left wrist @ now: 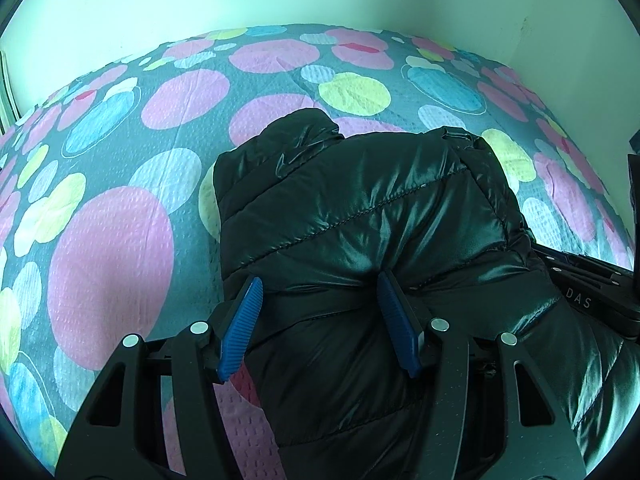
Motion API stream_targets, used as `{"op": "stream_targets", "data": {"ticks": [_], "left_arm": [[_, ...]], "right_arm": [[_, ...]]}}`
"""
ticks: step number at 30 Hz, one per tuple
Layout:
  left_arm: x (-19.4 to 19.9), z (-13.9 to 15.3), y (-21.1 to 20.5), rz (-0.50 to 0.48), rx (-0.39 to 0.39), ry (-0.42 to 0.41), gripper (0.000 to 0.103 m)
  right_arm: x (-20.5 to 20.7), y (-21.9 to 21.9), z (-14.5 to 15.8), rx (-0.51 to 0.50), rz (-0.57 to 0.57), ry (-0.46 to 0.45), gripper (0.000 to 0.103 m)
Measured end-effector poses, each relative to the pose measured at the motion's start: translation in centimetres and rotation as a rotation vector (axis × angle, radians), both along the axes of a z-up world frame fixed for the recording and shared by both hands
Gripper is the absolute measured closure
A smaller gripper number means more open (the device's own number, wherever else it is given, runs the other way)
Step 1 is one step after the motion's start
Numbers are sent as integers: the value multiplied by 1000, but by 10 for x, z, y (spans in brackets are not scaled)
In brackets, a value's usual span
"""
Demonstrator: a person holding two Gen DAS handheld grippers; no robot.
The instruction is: Fold large clothes
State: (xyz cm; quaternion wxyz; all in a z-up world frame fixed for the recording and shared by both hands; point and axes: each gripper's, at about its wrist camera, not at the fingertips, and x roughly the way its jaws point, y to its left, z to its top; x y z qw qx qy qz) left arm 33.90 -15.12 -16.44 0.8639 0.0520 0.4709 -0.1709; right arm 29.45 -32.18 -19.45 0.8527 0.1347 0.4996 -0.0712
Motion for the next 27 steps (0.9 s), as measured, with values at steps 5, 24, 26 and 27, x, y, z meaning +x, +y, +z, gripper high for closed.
{"op": "stream_targets", "data": {"ticks": [5,24,26,27], "left_arm": [[-2,3,4,-6,-19,-7,43],[-87,38,63,25,-174,-27,44],[-90,43,67,36,-192,-12,44],[-94,46,69,40,-204,-8,44]], "right_arm": [[-3,2,7,-16,1,-12,81],[-29,-1,46,-5,-20,-84,77],[-50,3,68,-3,-29,-126,77],[-65,6,82,-1,-31,-155,77]]}}
